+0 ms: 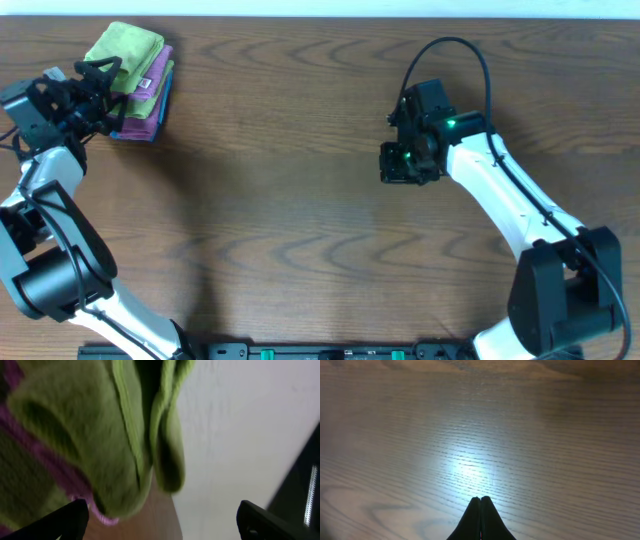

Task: Fold the cloth
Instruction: 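Place the folded green cloth on top of the stack with the left gripper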

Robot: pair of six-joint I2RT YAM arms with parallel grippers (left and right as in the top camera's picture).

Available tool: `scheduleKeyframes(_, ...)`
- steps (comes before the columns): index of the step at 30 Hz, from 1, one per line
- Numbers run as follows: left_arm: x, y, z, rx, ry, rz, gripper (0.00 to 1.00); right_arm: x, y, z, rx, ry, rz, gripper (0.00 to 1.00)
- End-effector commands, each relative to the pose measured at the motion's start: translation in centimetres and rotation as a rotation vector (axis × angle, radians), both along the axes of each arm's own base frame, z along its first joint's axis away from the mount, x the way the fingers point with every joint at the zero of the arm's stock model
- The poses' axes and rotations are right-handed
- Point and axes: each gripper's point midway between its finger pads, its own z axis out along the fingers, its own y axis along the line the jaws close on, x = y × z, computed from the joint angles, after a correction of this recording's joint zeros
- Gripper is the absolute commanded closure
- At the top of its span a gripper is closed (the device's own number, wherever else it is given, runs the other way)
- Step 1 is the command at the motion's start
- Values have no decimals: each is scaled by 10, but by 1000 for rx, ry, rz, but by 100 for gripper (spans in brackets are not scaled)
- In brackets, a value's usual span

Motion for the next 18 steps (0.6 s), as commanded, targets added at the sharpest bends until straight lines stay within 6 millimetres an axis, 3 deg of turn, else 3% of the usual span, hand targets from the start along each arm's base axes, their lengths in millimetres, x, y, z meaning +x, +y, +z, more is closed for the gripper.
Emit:
scheduleKeyframes(1, -6, -8, 13, -23, -41, -94, 5, -5, 6, 5, 11, -4, 12, 98)
scheduleKeyframes(10, -35, -18, 26, 127, -3, -147, 5, -11, 5, 4, 4, 18, 15, 98)
scheduleKeyframes(18, -85, -40, 78, 358, -16, -200, 4, -15, 12, 12, 52, 22, 28, 98)
